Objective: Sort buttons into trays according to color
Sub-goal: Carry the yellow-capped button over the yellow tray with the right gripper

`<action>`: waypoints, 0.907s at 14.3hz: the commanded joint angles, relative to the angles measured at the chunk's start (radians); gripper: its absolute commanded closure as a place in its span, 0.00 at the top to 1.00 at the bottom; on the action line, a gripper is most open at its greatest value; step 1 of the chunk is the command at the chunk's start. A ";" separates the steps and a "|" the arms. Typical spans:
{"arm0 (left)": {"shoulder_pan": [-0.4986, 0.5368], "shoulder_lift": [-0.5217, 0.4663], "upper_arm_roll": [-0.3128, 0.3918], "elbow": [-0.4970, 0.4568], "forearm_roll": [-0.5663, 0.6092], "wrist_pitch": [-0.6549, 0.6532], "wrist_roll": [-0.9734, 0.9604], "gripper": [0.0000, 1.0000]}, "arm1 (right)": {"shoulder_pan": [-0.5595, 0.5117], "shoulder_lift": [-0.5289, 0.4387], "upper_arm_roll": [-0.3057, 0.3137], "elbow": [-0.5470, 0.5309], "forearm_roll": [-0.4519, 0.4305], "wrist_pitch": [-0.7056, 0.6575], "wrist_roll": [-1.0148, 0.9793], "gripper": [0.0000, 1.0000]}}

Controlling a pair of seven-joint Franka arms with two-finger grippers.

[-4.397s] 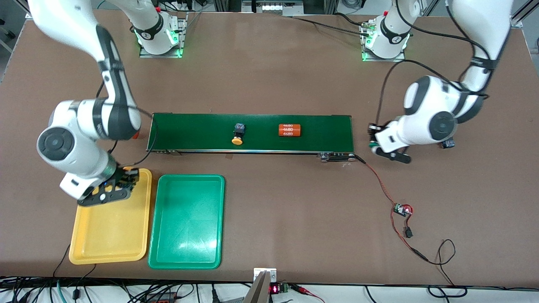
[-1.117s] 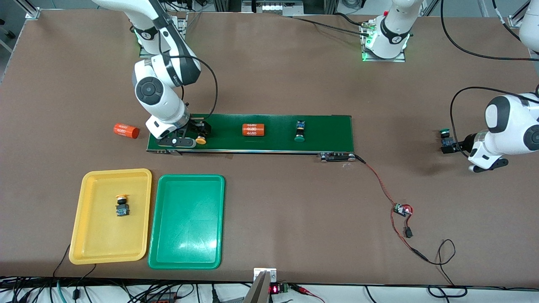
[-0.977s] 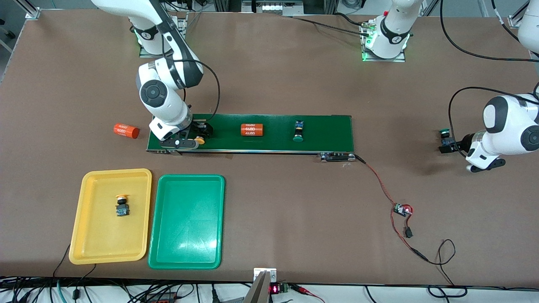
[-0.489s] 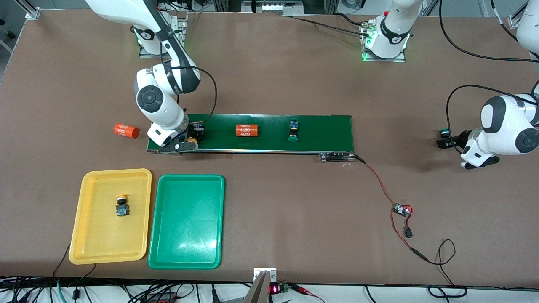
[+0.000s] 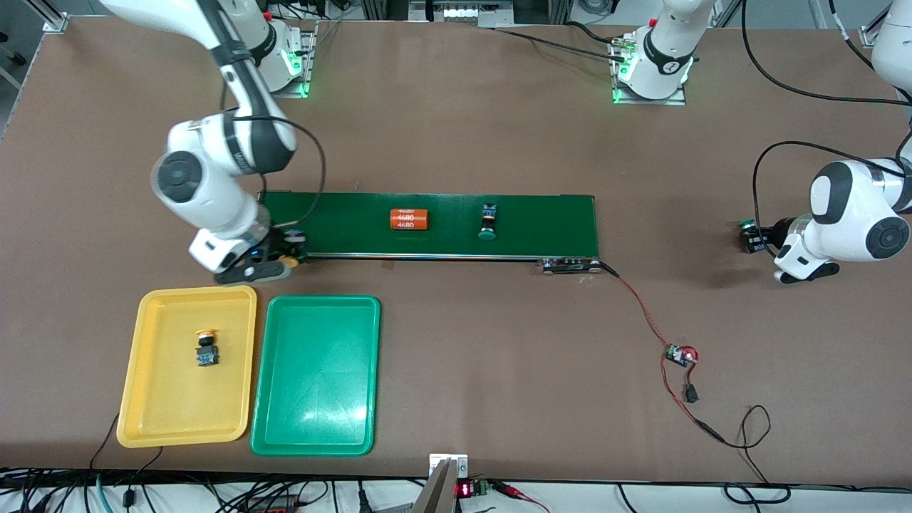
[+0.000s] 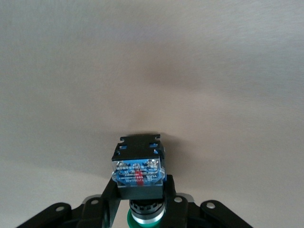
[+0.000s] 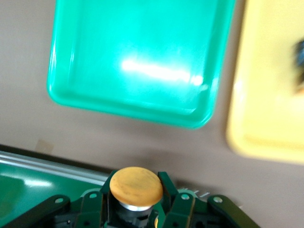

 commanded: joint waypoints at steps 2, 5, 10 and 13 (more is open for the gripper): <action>-0.090 -0.131 -0.011 -0.002 0.008 -0.066 0.058 0.10 | -0.145 0.125 0.008 0.166 -0.004 -0.031 -0.242 0.00; -0.168 -0.200 -0.132 -0.001 -0.066 -0.111 0.018 0.07 | -0.232 0.256 0.008 0.281 -0.002 -0.020 -0.368 0.00; -0.364 -0.235 -0.253 0.002 -0.358 -0.117 -0.066 0.00 | -0.289 0.400 0.010 0.352 -0.002 0.142 -0.456 0.01; -0.450 -0.218 -0.253 0.000 -0.364 -0.038 -0.057 0.00 | -0.289 0.426 0.008 0.357 -0.001 0.174 -0.454 0.05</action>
